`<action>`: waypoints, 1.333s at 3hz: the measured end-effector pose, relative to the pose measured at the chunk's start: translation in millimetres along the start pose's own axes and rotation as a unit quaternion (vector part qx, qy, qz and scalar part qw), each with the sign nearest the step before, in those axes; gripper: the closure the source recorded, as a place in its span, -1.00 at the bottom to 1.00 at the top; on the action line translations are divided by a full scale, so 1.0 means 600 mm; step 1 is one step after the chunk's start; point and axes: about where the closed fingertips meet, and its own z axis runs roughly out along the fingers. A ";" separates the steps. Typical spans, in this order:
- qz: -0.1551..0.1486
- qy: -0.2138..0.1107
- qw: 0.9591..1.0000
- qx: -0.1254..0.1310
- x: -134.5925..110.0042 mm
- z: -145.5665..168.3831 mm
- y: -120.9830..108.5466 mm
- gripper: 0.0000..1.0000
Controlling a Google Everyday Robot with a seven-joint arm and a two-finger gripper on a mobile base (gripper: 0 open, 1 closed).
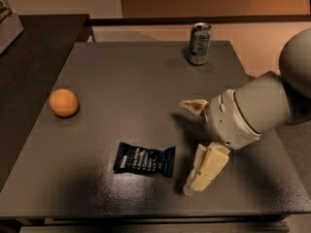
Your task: Move rxbar blueberry near 7up can
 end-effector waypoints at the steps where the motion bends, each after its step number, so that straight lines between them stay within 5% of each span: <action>1: 0.007 -0.036 0.999 -0.011 -0.018 0.036 0.014 -1.00; 3: 0.018 -0.070 0.997 -0.029 -0.027 0.083 0.027 -1.00; 4: 0.018 -0.080 0.996 -0.034 -0.032 0.091 0.030 -0.65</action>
Offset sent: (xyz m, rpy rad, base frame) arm -0.0109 0.0509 -0.0379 0.1757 0.0799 0.0183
